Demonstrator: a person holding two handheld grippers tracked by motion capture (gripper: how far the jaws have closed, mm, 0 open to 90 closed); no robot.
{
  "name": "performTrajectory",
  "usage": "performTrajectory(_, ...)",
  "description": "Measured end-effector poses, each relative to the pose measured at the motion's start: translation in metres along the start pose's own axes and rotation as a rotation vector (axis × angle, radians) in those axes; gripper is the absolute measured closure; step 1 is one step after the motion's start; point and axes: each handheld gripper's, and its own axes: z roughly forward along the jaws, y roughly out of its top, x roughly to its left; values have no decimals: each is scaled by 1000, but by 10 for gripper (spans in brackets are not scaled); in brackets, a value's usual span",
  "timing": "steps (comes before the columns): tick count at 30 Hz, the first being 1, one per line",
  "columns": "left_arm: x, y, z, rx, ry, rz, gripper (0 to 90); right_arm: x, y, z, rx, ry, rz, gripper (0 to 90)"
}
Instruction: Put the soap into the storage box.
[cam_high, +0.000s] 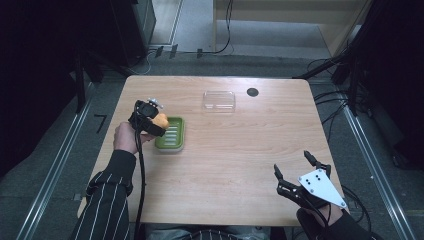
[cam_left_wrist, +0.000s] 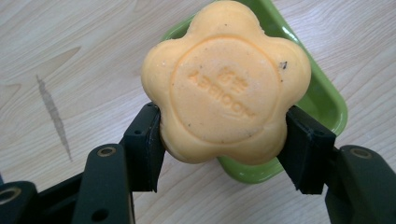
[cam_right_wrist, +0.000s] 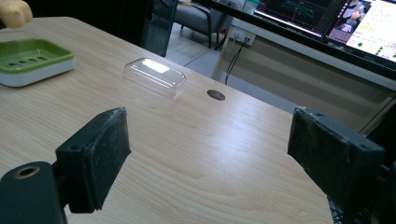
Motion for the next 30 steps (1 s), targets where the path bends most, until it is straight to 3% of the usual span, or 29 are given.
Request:
performTrajectory(13, -14, 14, 14, 36, -17, 51, 396, -1, 0, 0, -4, -1, 0, 134)
performTrajectory(22, -20, 18, 24, 81, -24, 90, 395, -1, 0, 0, 0, 0, 3, 134)
performTrajectory(30, -20, 17, 29, 98, -21, 101, 395, -1, 0, 0, 0, 3, 0, 134)
